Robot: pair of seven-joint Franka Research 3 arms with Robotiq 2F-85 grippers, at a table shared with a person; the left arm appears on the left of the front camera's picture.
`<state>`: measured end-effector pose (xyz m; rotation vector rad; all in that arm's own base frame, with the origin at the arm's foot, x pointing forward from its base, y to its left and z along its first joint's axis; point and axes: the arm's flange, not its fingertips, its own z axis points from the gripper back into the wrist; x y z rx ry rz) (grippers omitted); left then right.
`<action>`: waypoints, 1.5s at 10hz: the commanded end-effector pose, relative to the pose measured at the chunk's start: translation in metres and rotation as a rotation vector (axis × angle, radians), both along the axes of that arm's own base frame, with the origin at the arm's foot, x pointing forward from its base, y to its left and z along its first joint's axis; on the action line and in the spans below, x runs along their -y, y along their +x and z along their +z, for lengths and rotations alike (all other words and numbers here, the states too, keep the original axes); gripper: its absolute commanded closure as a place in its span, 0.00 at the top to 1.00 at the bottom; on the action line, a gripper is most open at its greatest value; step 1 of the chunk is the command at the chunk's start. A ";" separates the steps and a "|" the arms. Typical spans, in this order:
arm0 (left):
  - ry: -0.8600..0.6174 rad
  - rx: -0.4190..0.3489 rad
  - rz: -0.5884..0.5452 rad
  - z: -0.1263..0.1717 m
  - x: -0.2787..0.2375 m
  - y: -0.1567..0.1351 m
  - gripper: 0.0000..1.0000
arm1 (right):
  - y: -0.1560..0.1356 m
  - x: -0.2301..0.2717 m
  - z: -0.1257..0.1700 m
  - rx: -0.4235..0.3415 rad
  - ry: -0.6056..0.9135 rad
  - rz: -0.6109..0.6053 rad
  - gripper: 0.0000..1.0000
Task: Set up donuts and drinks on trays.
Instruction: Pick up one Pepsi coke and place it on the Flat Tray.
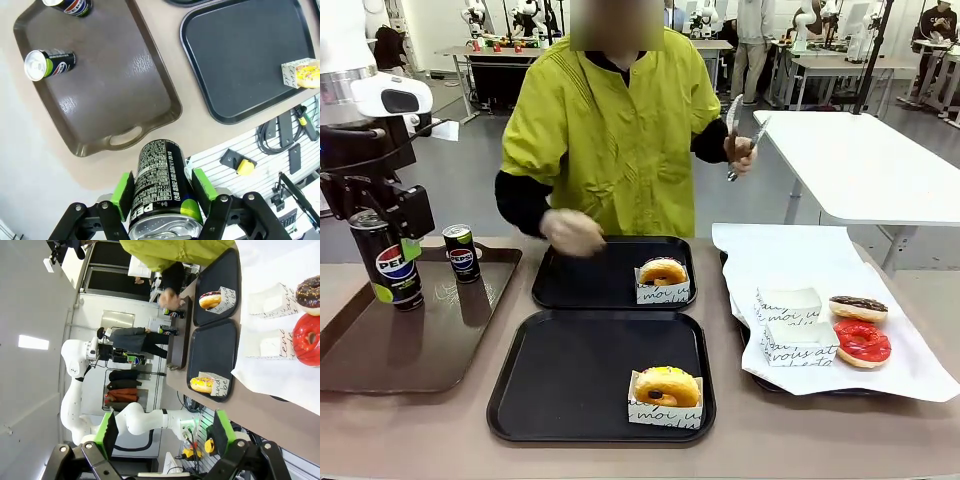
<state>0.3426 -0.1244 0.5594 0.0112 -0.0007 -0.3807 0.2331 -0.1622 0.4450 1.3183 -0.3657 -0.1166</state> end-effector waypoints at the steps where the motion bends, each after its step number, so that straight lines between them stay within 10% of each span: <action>1: -0.008 0.001 -0.013 0.004 -0.003 -0.004 0.60 | 0.002 0.000 0.000 0.019 0.000 -0.006 1.00; 10: -0.116 0.179 0.122 -0.086 0.135 0.158 0.60 | 0.002 0.000 0.000 0.019 0.000 -0.006 1.00; 15: -0.112 0.162 0.083 -0.111 0.135 0.165 0.60 | 0.002 0.000 0.000 0.019 0.000 -0.006 1.00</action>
